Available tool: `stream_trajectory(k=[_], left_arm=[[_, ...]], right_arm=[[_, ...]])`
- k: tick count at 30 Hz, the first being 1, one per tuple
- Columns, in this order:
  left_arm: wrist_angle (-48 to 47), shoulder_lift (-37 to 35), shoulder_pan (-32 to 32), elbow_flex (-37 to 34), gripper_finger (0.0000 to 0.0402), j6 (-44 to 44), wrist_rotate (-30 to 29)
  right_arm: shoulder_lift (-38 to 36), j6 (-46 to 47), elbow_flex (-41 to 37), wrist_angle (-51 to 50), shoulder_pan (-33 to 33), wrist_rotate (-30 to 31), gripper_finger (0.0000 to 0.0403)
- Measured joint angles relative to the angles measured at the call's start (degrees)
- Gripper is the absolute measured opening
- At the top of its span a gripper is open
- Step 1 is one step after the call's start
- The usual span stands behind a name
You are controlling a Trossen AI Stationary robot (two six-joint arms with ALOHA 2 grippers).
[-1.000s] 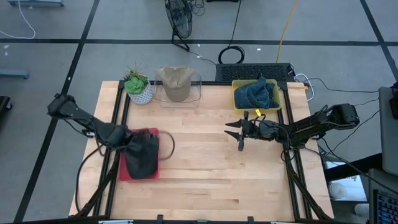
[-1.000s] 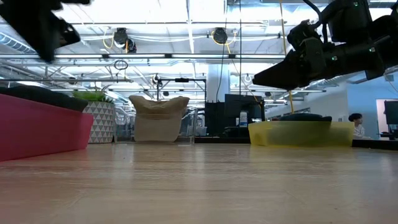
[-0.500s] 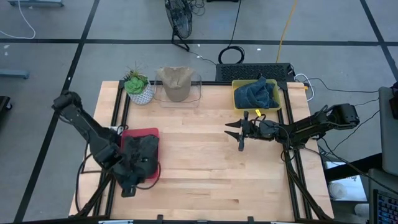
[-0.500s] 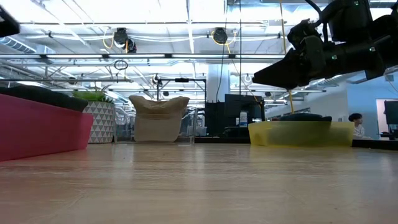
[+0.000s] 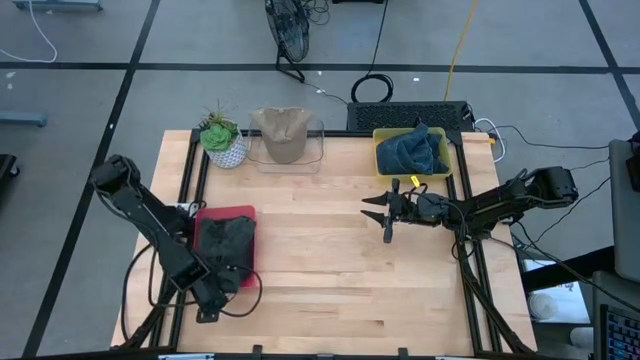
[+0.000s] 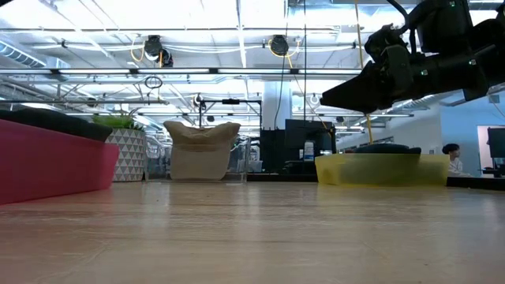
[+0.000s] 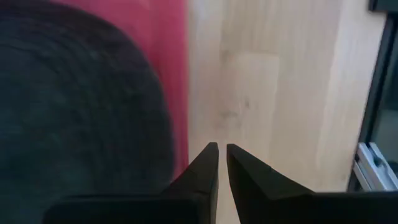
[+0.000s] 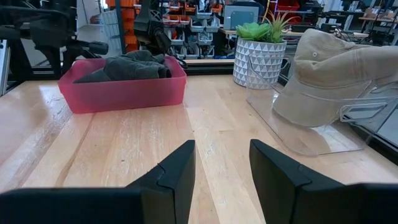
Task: Pick & Place hat
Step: Adjust the transparent bin
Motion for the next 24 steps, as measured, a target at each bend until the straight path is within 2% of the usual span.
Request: stream_trajectory(k=[4, 12, 19, 24], left_arm=[[-7.2, 0.5, 0.0, 0.1, 0.0046, -0.2, 0.9], [-15.6, 0.5, 0.8, 0.0, 0.0046, -1.1, -4.0], [-16.6, 0.5, 4.6, 0.0, 0.0046, -1.5, -7.0], [-16.7, 0.5, 8.2, 1.9, 0.0046, 3.0, -3.2]], right_arm=[[0.0, 0.0, 0.0, 0.0, 0.0, 0.0, 0.013], [0.0, 0.1, 0.0, 0.0, 0.0, 0.0, 0.013], [0.0, 0.1, 0.0, 0.0, 0.0, 0.0, 0.013], [0.0, 0.0, 0.0, 0.0, 0.0, 0.0, 0.013]])
